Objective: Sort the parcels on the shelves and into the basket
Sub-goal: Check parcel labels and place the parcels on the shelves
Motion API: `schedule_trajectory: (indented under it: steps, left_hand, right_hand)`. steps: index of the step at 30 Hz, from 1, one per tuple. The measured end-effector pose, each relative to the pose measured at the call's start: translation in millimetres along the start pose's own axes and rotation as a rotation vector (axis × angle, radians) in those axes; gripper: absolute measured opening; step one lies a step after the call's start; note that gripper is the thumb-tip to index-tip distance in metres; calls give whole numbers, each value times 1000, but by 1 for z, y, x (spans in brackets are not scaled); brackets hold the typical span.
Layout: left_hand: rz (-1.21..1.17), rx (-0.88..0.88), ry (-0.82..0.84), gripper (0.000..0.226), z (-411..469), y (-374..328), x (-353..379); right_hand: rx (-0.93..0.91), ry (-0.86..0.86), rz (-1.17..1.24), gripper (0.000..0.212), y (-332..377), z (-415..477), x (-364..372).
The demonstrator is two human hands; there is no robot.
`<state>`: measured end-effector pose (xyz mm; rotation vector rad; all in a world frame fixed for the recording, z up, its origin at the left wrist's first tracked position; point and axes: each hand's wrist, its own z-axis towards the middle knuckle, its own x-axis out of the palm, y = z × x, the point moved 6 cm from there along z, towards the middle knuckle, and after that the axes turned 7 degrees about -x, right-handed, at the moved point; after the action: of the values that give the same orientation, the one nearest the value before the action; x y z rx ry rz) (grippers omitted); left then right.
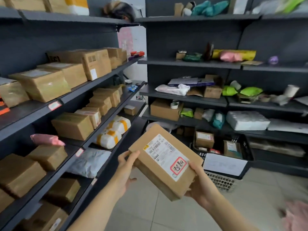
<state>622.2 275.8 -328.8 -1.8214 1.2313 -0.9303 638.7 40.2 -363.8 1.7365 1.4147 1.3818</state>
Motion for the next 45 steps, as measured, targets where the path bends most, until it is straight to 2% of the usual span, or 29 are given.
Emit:
schedule_trajectory:
  steps: [1, 6, 9, 13, 17, 19, 22, 27, 29, 32, 37, 42, 45]
  left_hand:
    - [37, -4, 28, 59, 7, -2, 18]
    - [183, -73, 136, 77, 46, 4, 118]
    - [219, -117, 177, 72, 67, 10, 176]
    - [296, -125, 197, 79, 104, 6, 233]
    - [425, -11, 235, 33, 165, -2, 287]
    - [513, 66, 250, 32, 202, -4, 313]
    - [635, 116, 260, 40, 273, -4, 348]
    - [795, 129, 252, 52, 405, -20, 416]
    - [862, 141, 236, 57, 450, -33, 441]
    - [997, 171, 249, 65, 513, -41, 472]
    - [1109, 159, 293, 74, 592, -6, 497]
    - [1160, 5, 326, 83, 643, 72, 490]
    - [1190, -73, 308, 84, 660, 113, 481]
  right_hand:
    - [0, -15, 2, 66, 10, 5, -17]
    - [7, -56, -20, 65, 59, 29, -103]
    - [-7, -93, -27, 56, 84, 44, -150]
    - [-37, -171, -71, 45, 113, 72, -207]
    - [-52, -240, -152, 38, 137, 110, -254]
    - [-42, -281, -158, 35, 143, 134, -274]
    - [-29, -347, -160, 46, 153, 186, -307]
    - [-28, -492, -226, 92, 197, 302, -360]
    - [-36, -520, -230, 89, 217, 349, -376]
    - [-53, -552, -216, 73, 232, 414, -402]
    - [12, -583, -205, 65, 209, 493, -448]
    - [147, -525, -199, 70, 148, 553, -492]
    - [235, -506, -196, 60, 105, 576, -511]
